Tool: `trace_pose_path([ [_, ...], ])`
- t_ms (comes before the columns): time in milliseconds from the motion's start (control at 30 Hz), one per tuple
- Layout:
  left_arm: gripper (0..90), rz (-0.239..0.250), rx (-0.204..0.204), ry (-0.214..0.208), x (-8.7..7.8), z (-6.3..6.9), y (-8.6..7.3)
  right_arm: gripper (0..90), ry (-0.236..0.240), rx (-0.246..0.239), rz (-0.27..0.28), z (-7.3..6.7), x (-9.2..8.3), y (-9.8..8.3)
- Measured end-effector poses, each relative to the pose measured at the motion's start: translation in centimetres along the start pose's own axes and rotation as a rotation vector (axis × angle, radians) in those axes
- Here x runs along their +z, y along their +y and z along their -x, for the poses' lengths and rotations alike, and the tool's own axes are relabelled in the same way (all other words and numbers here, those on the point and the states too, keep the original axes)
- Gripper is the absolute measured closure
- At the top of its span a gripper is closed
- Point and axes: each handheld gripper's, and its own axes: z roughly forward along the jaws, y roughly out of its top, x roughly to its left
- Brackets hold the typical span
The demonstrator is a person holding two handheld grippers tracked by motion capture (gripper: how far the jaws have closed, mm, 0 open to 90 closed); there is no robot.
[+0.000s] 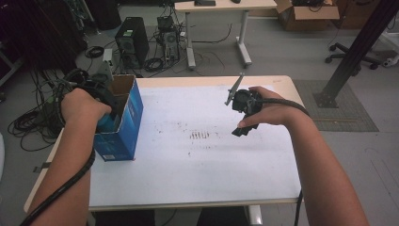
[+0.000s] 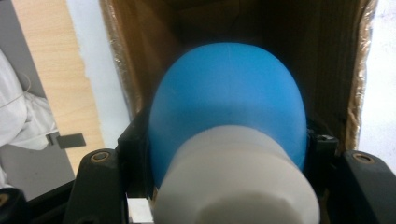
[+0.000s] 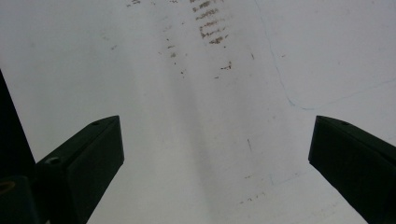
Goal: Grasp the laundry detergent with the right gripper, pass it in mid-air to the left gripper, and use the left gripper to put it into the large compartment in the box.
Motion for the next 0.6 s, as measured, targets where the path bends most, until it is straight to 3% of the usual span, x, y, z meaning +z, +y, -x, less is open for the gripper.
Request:
trace_pose_path([
  [600, 37.8, 0.001, 0.02, 0.001, 1.9, 0.7, 0.3, 3.4, -0.007, 0.017, 0.012, 0.1, 0.1, -0.7],
])
